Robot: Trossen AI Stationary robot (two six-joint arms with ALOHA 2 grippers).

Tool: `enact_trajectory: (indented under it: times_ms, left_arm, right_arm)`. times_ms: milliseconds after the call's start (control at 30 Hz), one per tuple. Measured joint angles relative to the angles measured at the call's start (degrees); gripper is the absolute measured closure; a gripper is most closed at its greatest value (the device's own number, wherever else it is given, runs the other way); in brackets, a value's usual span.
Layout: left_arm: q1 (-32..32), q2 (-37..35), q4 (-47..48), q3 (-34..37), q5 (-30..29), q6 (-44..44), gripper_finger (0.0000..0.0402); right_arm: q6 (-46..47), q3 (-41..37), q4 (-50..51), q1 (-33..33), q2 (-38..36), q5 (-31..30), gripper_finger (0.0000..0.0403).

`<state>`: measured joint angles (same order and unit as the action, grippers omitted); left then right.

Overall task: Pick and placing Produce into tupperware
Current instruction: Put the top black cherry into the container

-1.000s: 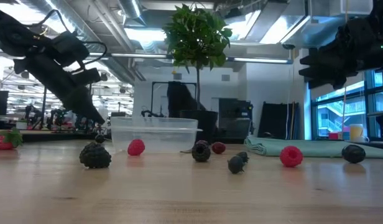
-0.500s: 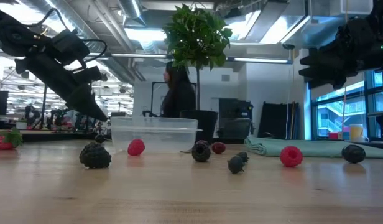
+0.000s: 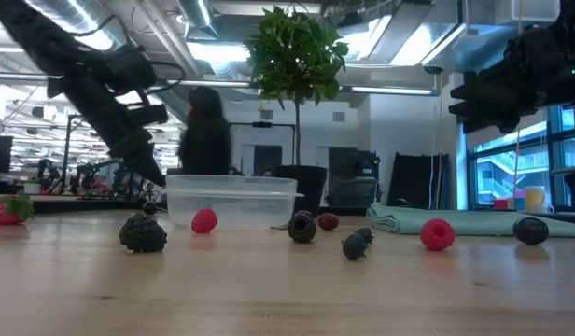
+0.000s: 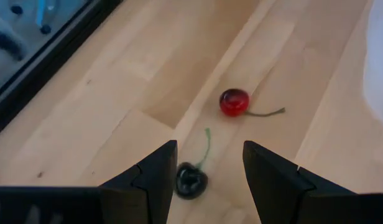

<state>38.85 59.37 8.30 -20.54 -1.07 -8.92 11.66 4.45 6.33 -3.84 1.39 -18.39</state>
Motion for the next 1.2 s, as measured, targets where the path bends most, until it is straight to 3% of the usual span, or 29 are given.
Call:
enact_trajectory:
  times_ms: [233, 433, 1200]
  left_arm:
    - [0.3, 6.6, 6.3, -5.4, -0.1, -0.4, 0.0225]
    - [0.5, 10.7, 8.9, -6.2, -2.5, 0.4, 0.0225]
    - [0.5, 11.9, 7.7, -6.2, -3.4, -11.7, 0.0225]
  right_arm:
    - [0.1, 0.0, 1.1, 0.0, 0.0, 0.0, 0.0173]
    - [0.0, 0.0, 1.8, 0.0, 0.0, 0.0, 0.0173]
    - [1.5, 0.0, 1.8, 0.0, 0.0, 0.0, 0.0173]
